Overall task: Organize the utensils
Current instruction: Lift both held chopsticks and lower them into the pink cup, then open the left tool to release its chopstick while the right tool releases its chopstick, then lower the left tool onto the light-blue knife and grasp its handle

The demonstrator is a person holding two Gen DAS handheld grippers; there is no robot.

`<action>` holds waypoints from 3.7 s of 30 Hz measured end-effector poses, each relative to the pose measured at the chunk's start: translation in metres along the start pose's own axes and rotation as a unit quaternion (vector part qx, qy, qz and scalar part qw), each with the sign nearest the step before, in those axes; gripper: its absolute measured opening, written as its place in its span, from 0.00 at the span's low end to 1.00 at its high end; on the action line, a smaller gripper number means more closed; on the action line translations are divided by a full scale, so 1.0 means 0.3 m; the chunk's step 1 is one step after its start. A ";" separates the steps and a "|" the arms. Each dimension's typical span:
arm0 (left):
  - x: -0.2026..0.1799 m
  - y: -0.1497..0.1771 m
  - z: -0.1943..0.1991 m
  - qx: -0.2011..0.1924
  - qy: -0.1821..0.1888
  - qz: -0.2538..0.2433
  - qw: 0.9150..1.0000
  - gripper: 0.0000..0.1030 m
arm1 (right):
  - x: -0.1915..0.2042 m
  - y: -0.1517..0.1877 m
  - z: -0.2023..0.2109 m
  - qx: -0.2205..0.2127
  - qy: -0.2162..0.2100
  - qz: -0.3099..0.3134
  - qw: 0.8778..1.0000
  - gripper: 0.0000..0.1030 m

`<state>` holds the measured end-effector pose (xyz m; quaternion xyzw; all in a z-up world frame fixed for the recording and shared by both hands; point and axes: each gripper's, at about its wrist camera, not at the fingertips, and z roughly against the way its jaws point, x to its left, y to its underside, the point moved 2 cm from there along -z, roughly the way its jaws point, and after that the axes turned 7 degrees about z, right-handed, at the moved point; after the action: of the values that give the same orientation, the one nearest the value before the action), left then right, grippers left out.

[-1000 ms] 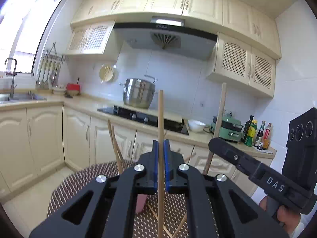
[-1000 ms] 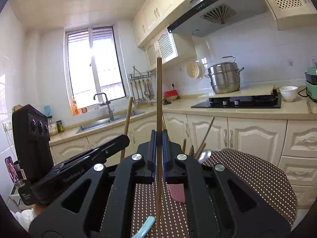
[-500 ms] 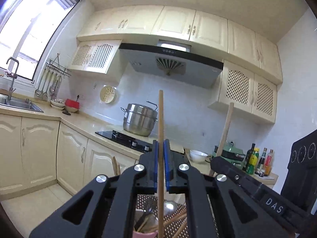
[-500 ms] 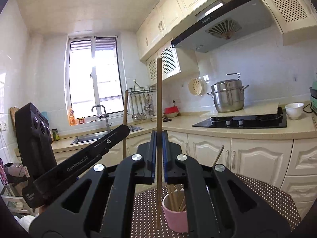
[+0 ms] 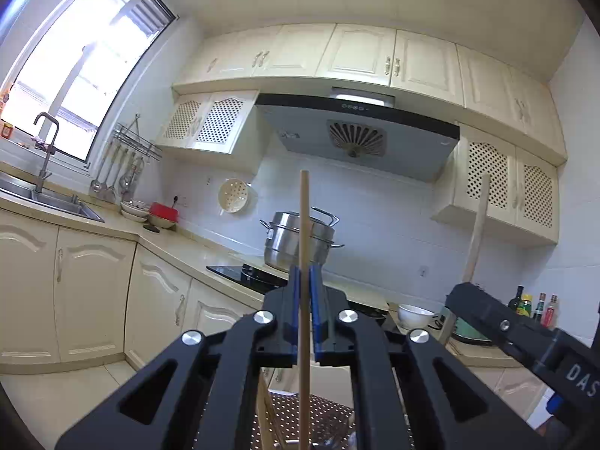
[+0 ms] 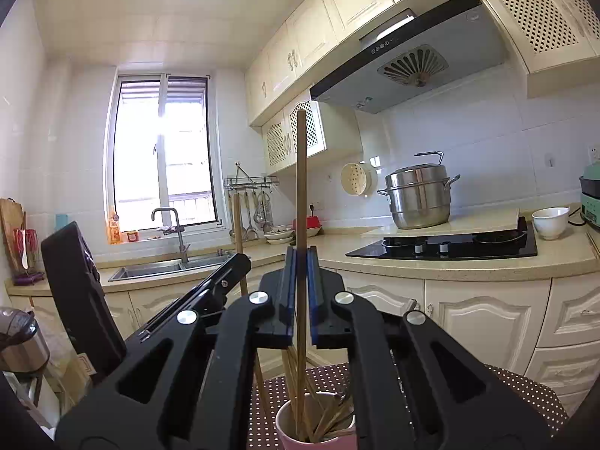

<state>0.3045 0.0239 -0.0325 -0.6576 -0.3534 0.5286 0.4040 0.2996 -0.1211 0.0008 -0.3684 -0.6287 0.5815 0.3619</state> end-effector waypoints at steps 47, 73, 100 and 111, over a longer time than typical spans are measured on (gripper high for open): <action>0.082 0.022 0.169 0.142 -0.081 -0.010 0.987 0.58 | 0.057 0.045 0.018 0.067 0.025 0.024 0.997 0.56; 0.036 0.023 0.468 0.216 -0.080 -0.006 0.973 0.65 | 0.190 -0.002 0.286 0.063 0.043 0.066 0.995 0.85; 0.128 0.567 0.433 0.532 -0.141 -0.058 0.833 0.65 | 0.045 0.471 0.337 0.271 0.071 -0.012 0.960 0.85; 0.087 0.631 0.377 0.533 -0.147 -0.116 0.825 0.65 | 0.007 0.490 0.340 0.288 0.068 -0.043 0.954 0.85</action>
<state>0.2055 -0.0152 -0.2274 -0.2089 -0.1458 0.6746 0.6928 0.2147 -0.1589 -0.1521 -0.2594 -0.4236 0.6955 0.5192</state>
